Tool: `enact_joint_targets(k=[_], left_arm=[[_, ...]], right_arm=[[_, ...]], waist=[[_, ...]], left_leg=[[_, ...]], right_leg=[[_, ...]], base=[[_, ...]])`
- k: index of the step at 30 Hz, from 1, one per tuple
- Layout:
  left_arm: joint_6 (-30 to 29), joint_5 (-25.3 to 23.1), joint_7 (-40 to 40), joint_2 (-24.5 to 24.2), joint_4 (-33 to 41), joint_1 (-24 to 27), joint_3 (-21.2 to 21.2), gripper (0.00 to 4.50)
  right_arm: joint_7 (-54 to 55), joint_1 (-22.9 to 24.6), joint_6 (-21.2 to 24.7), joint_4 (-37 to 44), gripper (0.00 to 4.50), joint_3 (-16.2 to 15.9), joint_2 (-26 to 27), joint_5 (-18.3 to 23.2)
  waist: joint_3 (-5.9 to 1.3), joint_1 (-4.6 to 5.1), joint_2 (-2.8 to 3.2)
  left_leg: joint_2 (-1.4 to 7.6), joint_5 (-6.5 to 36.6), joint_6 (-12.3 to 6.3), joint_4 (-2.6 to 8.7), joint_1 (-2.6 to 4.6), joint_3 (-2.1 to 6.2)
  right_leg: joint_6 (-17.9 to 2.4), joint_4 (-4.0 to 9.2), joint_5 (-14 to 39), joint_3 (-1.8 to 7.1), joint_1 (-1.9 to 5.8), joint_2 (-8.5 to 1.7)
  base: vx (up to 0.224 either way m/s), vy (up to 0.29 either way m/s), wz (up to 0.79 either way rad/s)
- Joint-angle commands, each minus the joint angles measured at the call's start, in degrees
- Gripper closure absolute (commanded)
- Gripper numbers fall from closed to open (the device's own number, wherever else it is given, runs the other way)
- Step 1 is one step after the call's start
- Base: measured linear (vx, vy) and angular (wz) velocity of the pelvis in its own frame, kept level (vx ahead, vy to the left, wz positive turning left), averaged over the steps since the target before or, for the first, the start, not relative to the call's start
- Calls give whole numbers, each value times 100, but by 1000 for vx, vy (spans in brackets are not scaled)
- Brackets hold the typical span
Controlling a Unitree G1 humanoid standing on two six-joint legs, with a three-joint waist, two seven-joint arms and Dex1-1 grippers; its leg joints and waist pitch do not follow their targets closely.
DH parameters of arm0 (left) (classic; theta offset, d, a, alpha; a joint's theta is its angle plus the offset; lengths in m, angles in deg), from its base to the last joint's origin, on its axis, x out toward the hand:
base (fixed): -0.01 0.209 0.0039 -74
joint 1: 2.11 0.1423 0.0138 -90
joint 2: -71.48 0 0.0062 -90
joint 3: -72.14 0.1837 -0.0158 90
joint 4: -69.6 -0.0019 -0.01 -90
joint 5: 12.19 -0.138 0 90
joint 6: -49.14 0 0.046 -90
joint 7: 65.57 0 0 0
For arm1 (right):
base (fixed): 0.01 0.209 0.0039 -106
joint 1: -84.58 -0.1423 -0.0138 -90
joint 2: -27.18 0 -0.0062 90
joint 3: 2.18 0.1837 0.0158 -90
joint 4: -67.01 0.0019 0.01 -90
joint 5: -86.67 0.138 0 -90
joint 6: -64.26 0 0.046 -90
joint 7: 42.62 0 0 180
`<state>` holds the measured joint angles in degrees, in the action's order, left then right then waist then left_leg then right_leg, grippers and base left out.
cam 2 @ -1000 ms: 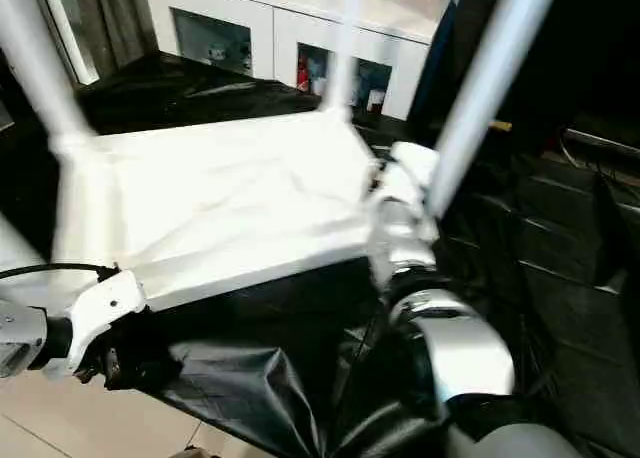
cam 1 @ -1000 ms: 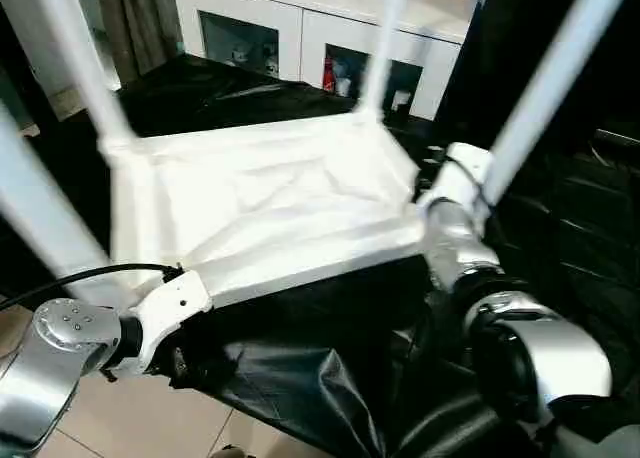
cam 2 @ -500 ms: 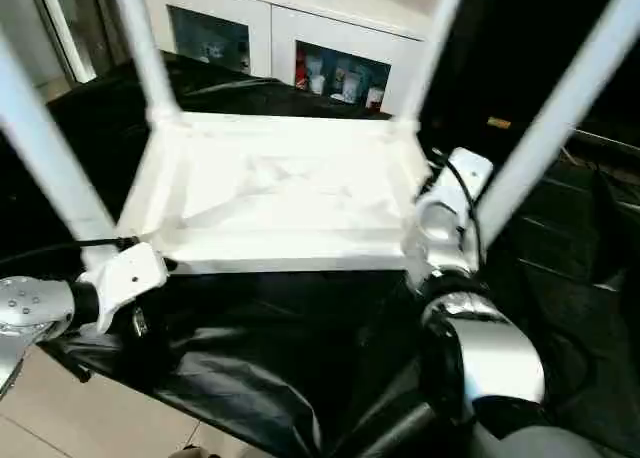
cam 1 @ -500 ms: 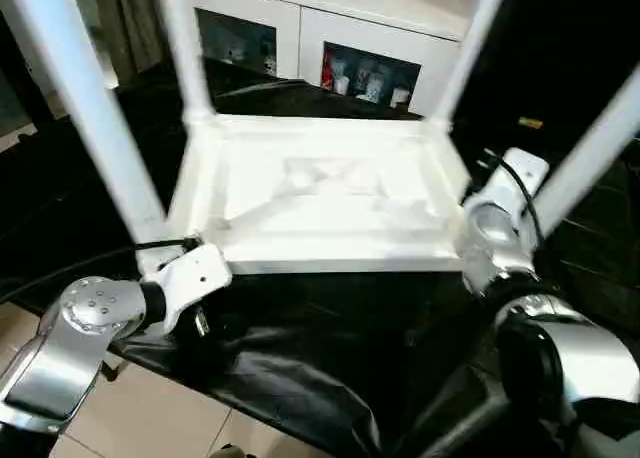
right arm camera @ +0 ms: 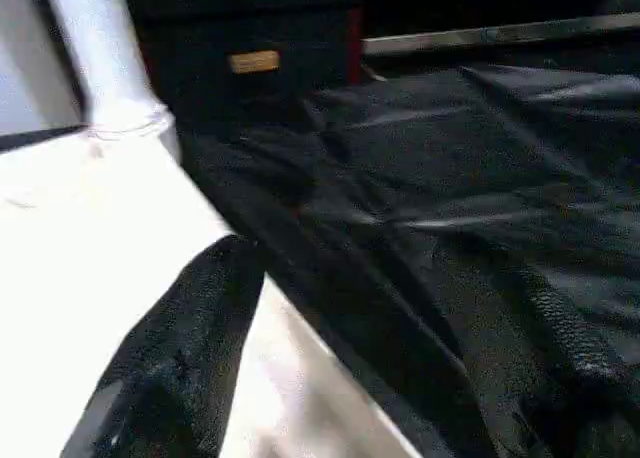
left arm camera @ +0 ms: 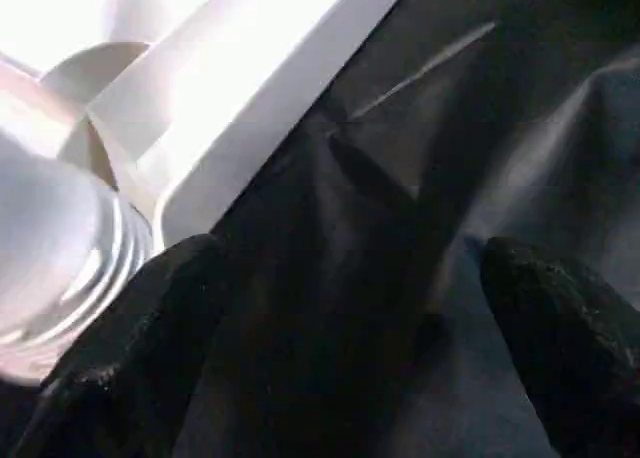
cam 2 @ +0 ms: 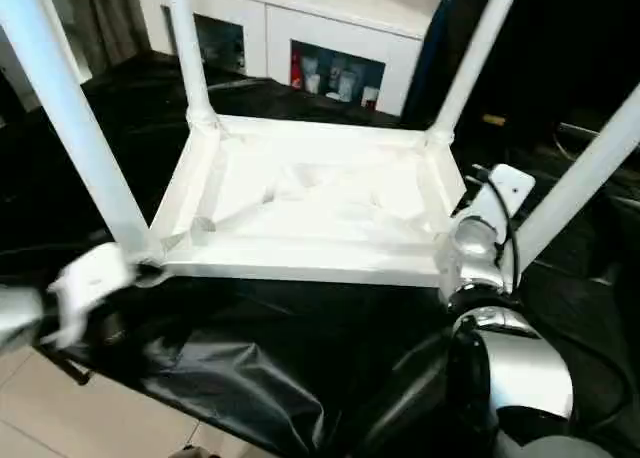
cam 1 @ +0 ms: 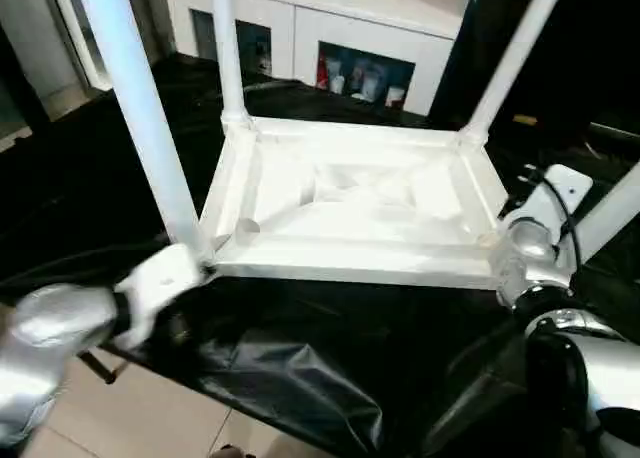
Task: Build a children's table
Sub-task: Rotate leg to tighten, then rotate table base
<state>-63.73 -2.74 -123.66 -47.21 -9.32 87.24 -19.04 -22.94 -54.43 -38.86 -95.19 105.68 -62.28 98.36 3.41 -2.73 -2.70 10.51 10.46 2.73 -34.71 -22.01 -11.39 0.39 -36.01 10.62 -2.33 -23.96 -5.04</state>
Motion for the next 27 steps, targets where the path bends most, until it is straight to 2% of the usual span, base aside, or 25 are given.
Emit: enact_joint_targets(k=[1,3,4,5,8,9,10,11,12,13,14,15,16,18,20,21,22,23,24,26,27], left_arm=[[-298,456,-374,-253,222,192,-432,3],[-259,771,-720,-565,72,424,-881,3],[-259,771,-720,-565,72,424,-881,3],[-178,771,-731,-603,-28,421,-976,3],[154,829,-731,-673,-583,204,-1391,3],[390,890,-786,-680,-865,65,-1518,3],[526,926,-821,-683,-1021,-15,-1579,3],[744,1072,-792,-564,-1379,-273,-1744,3],[776,1101,-784,-537,-1442,-322,-1778,3],[793,1181,-762,-474,-1548,-428,-1843,3],[822,1256,-729,-409,-1644,-528,-1908,3],[778,1447,-752,-316,-1697,-594,-1985,3],[768,1478,-759,-300,-1711,-608,-1994,3],[634,1761,-894,-151,-1858,-734,-2057,3],[577,1825,-976,-115,-1938,-785,-2046,3],[580,1862,-1081,-95,-2060,-850,-2010,3],[613,1855,-1121,-68,-2130,-887,-1960,3],[621,1853,-1132,-62,-2148,-897,-1947,3],[664,1864,-1184,-14,-2266,-965,-1883,3],[810,1896,-1220,195,-2532,-1229,-1728,3],[822,1907,-1237,235,-2565,-1285,-1681,3]], right_arm=[[-940,108,-100,268,143,-17,106,167],[-2130,265,-173,611,143,-304,280,176],[-2130,265,-173,611,143,-304,280,176],[-2360,330,-154,718,143,-407,312,152],[-3703,878,-18,1494,143,-984,407,161],[-4031,1193,30,1921,143,-1263,392,144],[-4170,1363,53,2151,143,-1412,377,129],[-4303,1747,221,2703,143,-1613,348,209],[-4330,1816,255,2802,143,-1638,345,225],[-4256,1946,295,2975,143,-1651,333,224],[-4150,2093,331,3164,143,-1659,320,219],[-4070,2375,430,3530,143,-1618,307,200],[-4052,2450,454,3631,143,-1613,301,203],[-4045,3257,827,4788,143,-1541,254,348],[-4144,3580,1026,5272,143,-1535,210,491],[-4285,3892,1229,5723,143,-1541,136,600],[-4391,4074,1268,5915,143,-1560,46,620],[-4419,4120,1278,5965,143,-1565,24,624],[-4526,4341,1358,6193,143,-1585,-99,646],[-4694,4809,1645,6652,143,-1469,-335,853],[-4699,4870,1708,6707,143,-1427,-370,864]], waist=[[-382,57,221],[-372,129,192],[-372,129,192],[-367,151,236],[-362,119,247],[-373,104,281],[-376,90,278],[-364,41,288],[-359,49,289],[-371,45,286],[-376,34,290],[-366,38,276],[-369,21,285],[-347,5,292],[-349,-2,271],[-327,-1,269],[-327,-1,269],[-295,-7,274],[-277,-3,268],[-268,-13,269],[-275,-22,278]], left_leg=[[166,1937,236,413,161,69],[181,2076,184,435,106,99],[181,2076,184,435,106,99],[198,1993,197,438,132,98],[192,1953,136,436,145,88],[204,1879,143,440,154,100],[210,1797,137,443,171,92],[206,1823,147,457,204,90],[208,1848,172,465,211,91],[217,1799,236,484,191,111],[227,1844,264,485,215,104],[225,1899,300,488,212,103],[223,1905,318,491,216,98],[224,1983,310,504,222,92],[213,2013,273,522,204,108],[219,2208,272,527,208,114],[219,2208,272,527,208,114],[222,2431,278,536,245,121],[215,2502,282,551,244,133],[227,2662,315,551,278,153],[231,2666,316,548,296,154]], right_leg=[[-1123,365,1045,175,184,-155],[-1119,387,1176,178,205,-163],[-1119,387,1176,178,205,-163],[-1191,400,1147,189,195,-149],[-1239,415,1104,212,217,-141],[-1276,400,1027,216,220,-158],[-1315,398,903,215,211,-149],[-1307,419,907,211,204,-131],[-1315,413,900,216,197,-127],[-1355,381,858,211,234,-139],[-1380,384,873,211,214,-146],[-1393,385,931,219,214,-154],[-1360,382,966,227,212,-163],[-1272,426,1082,241,210,-163],[-1220,438,1189,238,240,-170],[-1148,484,1498,244,227,-183],[-1148,484,1498,244,227,-183],[-1025,547,1948,251,196,-194],[-975,576,2151,246,204,-194],[-844,637,2578,252,183,-218],[-841,642,2570,255,172,-219]], base=[[0,0,0],[0,0,0],[0,0,0],[0,0,0],[0,0,0],[0,0,0],[0,0,0],[0,0,0],[0,0,0],[0,0,0],[0,0,0],[0,0,0],[0,0,0],[0,0,0],[0,0,0],[0,0,0],[0,0,0],[0,0,0],[0,0,0],[0,0,0],[0,0,0]])
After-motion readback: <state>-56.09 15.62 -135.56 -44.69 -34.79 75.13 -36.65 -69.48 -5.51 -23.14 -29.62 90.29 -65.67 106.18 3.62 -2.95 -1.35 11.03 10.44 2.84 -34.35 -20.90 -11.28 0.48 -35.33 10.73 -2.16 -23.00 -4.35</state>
